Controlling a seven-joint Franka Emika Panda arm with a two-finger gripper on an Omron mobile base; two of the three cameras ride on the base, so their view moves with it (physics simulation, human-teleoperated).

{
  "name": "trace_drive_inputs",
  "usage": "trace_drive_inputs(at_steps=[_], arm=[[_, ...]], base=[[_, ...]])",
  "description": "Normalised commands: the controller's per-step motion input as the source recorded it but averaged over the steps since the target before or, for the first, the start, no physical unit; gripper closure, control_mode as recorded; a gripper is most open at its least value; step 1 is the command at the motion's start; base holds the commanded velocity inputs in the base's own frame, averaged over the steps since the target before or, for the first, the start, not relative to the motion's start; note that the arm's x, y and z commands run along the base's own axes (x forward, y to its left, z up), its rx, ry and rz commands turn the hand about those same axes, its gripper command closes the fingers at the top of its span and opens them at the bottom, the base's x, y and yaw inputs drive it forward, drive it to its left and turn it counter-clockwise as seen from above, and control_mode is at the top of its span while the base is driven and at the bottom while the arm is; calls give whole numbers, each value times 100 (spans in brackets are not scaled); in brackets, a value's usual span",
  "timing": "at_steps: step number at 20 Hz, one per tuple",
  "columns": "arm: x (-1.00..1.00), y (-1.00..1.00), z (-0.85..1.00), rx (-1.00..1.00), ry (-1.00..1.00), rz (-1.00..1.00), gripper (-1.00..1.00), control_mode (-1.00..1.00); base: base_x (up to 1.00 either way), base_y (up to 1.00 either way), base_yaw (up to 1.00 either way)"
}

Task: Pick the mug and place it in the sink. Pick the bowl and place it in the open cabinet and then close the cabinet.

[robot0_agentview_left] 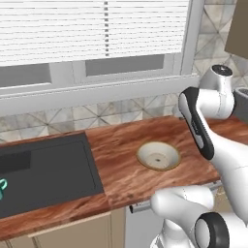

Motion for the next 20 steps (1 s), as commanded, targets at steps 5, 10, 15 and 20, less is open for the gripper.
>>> trace_drive_inputs(at_steps=[5,10,15,20], arm=[[0,0,0,0,0,0,-100,100],[0,0,0,0,0,0,-100,100],[0,0,0,0,0,0,-100,100],[0,0,0,0,0,0,-100,100]], base=[[13,-31,0],[37,8,4],[51,-34,30],[42,-49,34]])
